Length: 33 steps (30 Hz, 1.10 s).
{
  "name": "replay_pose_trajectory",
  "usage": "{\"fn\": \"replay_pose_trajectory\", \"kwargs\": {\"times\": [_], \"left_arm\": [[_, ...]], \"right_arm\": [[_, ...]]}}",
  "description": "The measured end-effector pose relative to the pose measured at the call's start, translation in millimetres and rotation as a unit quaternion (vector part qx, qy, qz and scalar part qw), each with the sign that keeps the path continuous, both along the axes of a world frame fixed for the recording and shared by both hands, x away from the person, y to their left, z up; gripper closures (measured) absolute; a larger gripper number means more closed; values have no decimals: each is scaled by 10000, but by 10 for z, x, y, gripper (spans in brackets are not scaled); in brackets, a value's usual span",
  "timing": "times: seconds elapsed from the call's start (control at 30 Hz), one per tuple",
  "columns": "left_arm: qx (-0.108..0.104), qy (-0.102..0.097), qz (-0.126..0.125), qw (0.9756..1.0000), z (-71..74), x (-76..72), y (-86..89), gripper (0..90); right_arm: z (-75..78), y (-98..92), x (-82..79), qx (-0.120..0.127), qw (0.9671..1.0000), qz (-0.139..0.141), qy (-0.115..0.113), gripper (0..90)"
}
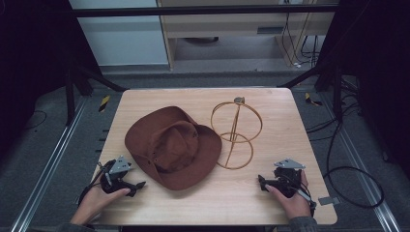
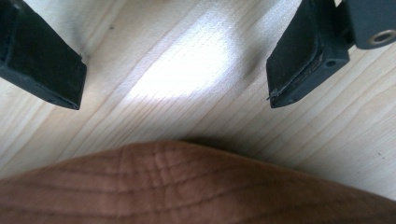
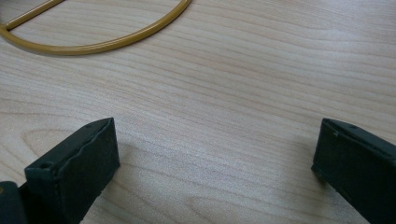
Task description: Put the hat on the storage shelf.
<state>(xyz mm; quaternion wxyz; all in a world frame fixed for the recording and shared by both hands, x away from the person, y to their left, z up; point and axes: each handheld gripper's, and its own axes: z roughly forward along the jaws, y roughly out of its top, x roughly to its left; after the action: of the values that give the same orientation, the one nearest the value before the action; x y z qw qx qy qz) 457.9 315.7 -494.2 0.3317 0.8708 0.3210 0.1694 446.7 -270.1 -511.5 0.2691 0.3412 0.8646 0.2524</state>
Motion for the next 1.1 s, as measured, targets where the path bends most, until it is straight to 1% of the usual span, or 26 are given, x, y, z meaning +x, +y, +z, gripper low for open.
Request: {"fn": "replay_pose_trajectory", "kwargs": {"times": [0.07,0.23,0.4,0.47,0.63,0.67,0.77,0.87,0.9,0.93,1.0,1.1], "left_arm": [[-29,-69,-4,10000,37,-21,3,50],[-273,-168,52,9995,132,-82,20,64],[-370,-208,53,9991,176,-113,30,65],[-405,-256,73,9988,192,-120,38,69],[-719,-238,125,9971,233,-129,74,77],[-738,-242,127,9969,237,-130,76,78],[-737,-287,139,9968,264,-137,71,77],[-704,-347,95,9969,351,-147,31,77],[-756,-311,61,9966,389,-142,8,78],[-741,-280,24,9969,434,-135,-22,79],[-609,-276,-50,9978,535,-99,-95,84],[-419,-161,-138,9989,695,25,-232,84]], "right_arm": [[0,0,0,5,10000,5,2,5],[0,0,0,2,10000,-4,1,4],[0,0,-1,5,10000,2,2,4],[0,0,-1,1,10000,-3,0,4],[0,0,-1,5,10000,0,1,5],[0,0,-1,3,10000,0,0,5],[0,0,-2,3,10000,0,-1,5],[0,-1,-1,4,10000,5,0,5],[0,-1,-1,5,10000,6,0,5],[0,-1,-1,7,10000,6,0,5],[0,-1,-2,4,10000,0,0,5],[0,-1,-1,5,10000,6,1,5]]}}
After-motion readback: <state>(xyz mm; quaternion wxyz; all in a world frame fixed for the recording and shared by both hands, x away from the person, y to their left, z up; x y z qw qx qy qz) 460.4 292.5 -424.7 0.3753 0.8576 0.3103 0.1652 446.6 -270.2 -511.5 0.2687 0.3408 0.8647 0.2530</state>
